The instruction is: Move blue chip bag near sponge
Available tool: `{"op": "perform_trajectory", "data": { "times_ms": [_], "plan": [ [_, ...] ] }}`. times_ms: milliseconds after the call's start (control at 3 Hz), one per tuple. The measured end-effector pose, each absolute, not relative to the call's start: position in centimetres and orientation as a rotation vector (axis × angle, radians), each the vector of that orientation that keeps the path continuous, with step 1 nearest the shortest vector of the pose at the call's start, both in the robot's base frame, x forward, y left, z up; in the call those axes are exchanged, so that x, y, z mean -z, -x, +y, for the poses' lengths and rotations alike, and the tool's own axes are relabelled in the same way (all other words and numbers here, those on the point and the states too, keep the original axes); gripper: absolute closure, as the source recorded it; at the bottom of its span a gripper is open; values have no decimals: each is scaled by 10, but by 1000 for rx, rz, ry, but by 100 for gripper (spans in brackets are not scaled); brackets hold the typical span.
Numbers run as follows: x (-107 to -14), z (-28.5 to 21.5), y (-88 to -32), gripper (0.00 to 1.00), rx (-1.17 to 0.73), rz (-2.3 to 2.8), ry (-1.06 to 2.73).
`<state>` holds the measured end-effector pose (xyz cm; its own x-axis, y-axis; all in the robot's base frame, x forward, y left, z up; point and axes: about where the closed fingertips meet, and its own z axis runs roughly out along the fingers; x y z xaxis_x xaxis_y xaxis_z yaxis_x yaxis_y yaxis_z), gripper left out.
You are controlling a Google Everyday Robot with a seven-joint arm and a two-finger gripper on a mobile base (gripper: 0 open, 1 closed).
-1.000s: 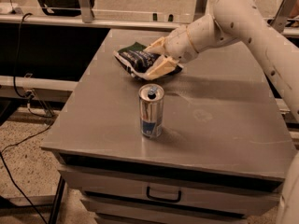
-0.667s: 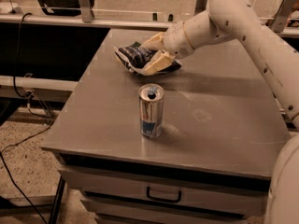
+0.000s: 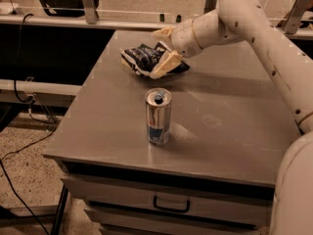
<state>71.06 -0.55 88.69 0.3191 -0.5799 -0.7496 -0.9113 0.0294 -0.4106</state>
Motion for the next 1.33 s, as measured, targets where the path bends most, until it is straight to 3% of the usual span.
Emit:
{"op": "perform_trajectory", "data": {
  "times_ms": [333, 667, 1000, 1333],
  "plan": [
    [-899, -20, -716, 0, -392, 1355, 1650],
    [-913, -50, -710, 0, -347, 1372, 1599],
    [-915, -114, -694, 0, -318, 1449, 1491],
    [-915, -114, -694, 0, -318, 1449, 1491]
  ]
}}
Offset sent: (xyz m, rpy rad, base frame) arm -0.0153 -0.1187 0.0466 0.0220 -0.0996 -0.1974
